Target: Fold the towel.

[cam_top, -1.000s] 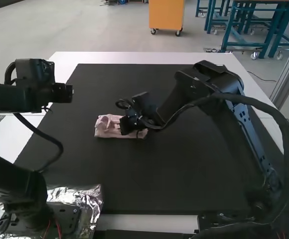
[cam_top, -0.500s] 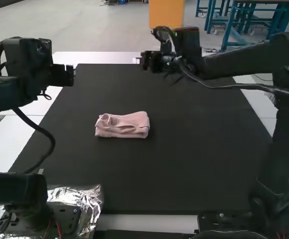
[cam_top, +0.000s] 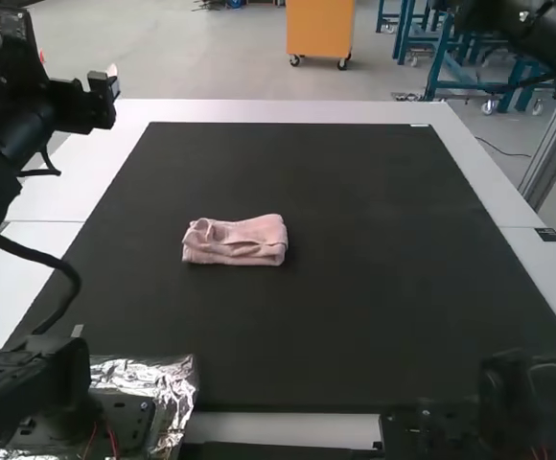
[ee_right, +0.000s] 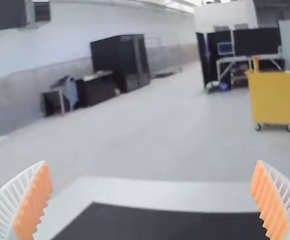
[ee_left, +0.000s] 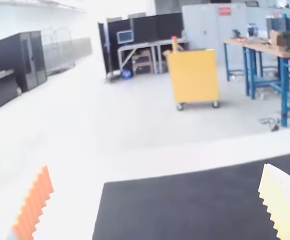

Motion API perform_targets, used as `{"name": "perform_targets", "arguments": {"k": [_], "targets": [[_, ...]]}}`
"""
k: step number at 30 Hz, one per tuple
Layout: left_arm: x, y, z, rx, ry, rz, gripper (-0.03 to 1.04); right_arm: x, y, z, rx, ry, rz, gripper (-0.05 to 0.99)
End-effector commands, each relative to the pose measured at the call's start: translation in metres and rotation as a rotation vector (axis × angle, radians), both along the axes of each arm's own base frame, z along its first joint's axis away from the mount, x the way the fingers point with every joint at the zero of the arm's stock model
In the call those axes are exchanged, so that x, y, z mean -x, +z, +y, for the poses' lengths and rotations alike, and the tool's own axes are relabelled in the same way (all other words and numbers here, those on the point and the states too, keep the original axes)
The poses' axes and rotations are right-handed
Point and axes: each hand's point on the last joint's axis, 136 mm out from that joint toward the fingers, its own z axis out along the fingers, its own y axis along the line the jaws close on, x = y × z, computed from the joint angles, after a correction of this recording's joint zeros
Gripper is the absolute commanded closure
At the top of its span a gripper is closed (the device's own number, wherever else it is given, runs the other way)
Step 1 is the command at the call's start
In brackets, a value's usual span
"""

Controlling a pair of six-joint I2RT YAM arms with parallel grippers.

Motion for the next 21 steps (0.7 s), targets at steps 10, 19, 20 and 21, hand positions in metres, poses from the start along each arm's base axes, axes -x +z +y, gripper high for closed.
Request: {"name": "perform_targets", "arguments": {"k": [10,19,20,21], "targets": [[0.075,0.033,-0.018,0.018,-0.109,-0.165,0.04,0.163,0.013,-0.088,-0.052,-0.302,-0.27,0.02],[0.142,0.04,-0.021,0.015,-0.127,-0.337,0.04,0.23,0.007,-0.091,-0.042,-0.36,-0.426,0.02],[0.14,0.036,-0.02,0.023,-0.128,-0.317,0.04,0.231,0.004,-0.092,-0.041,-0.366,-0.43,0.02],[0.138,0.032,-0.02,0.065,-0.135,-0.294,0.04,0.229,0.002,-0.095,-0.029,-0.397,-0.424,0.02]]}}
